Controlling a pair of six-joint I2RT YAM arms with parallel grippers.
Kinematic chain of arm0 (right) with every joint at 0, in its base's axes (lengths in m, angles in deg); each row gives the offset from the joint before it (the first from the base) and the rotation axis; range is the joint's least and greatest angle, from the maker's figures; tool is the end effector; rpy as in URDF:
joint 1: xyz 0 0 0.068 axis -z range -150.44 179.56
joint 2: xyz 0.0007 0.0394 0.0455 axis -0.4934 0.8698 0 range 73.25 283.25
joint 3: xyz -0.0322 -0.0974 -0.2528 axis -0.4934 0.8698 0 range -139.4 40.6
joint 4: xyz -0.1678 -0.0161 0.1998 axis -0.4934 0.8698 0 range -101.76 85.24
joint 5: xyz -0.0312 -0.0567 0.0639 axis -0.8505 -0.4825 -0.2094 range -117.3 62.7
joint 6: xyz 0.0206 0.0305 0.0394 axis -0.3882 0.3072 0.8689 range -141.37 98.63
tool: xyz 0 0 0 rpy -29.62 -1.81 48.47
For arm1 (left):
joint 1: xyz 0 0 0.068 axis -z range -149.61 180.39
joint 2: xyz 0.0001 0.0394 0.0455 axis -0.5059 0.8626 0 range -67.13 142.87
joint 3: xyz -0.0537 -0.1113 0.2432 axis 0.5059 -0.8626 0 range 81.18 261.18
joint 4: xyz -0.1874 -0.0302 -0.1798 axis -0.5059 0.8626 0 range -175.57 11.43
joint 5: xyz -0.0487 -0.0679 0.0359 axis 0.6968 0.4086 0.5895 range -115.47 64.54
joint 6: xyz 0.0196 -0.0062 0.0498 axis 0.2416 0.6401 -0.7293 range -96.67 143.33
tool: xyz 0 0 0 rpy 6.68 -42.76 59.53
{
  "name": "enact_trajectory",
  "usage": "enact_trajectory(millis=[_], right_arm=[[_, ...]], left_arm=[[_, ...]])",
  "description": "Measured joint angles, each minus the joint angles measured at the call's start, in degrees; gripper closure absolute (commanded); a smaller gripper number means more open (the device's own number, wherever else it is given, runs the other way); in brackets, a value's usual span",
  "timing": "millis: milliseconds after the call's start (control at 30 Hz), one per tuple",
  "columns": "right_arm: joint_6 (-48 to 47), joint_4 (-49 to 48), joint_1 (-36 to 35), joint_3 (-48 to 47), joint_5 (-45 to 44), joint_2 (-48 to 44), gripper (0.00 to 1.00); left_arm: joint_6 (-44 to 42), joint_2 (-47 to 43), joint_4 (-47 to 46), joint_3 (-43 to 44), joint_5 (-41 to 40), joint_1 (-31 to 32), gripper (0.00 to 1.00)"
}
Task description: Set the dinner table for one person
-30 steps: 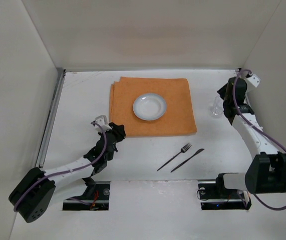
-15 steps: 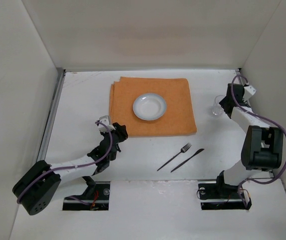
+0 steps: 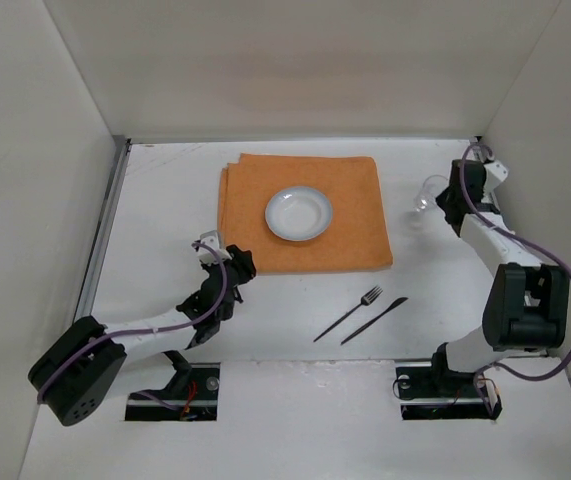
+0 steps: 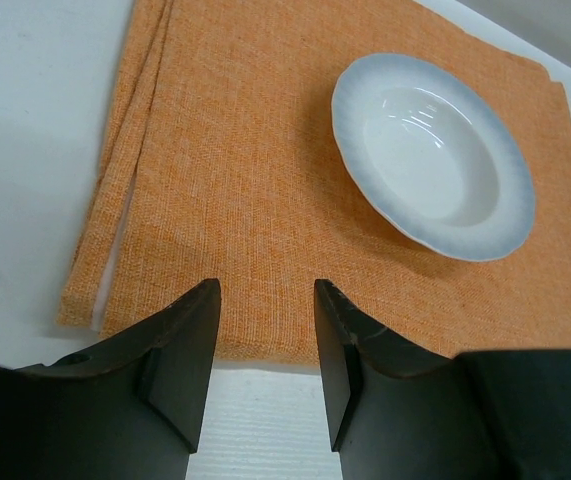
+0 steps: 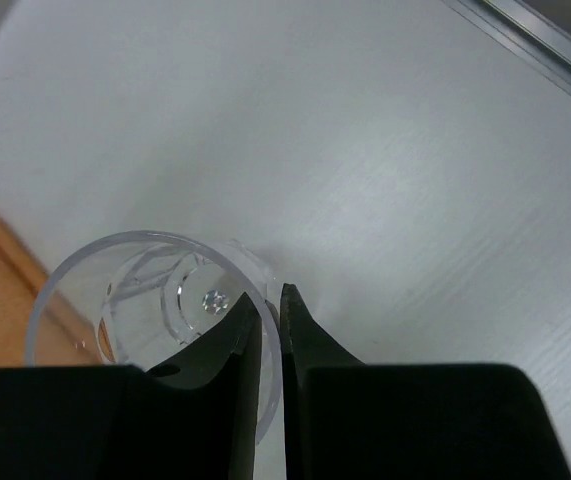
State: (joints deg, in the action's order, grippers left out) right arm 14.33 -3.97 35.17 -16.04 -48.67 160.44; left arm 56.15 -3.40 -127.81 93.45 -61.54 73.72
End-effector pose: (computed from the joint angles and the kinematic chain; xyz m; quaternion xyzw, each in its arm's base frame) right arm 0.3298 -0.0454 0.2378 0.3876 0.7992 -0.0500 0.4568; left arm 0.1628 -0.1249 0.1795 -0.1335 0.7395 -0.1943 0.6305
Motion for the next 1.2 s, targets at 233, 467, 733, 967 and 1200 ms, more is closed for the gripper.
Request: enact_trajectory(millis=[233, 467, 733, 967, 1200], right_arm=[[-3.19, 0.26, -13.9, -15.69, 0.26, 4.96, 0.89], [-5.86, 2.67, -19.26, -29.88, 2.45, 20.39, 0.89], [-8.87, 9.4, -20.83, -39.12, 2.23, 30.93, 0.89], [-10.91, 10.27, -21.11, -42.42, -0.11, 34.29, 0.87], [-11.54, 10.21, -21.11, -43.01, -1.62, 36.5, 0.55]], left_arm=[[-0.37, 1.01, -0.07, 0.59, 0.0, -0.04, 0.6], [-0.68, 0.96, -0.28, 0.59, -0.02, -0.68, 0.6], [-0.85, 1.07, -0.37, 0.61, -0.02, -0.87, 0.59], [-0.85, 1.11, -0.39, 0.61, 0.0, -1.05, 0.59], [-0.83, 1.62, -0.44, 0.63, 0.02, -1.05, 0.59]])
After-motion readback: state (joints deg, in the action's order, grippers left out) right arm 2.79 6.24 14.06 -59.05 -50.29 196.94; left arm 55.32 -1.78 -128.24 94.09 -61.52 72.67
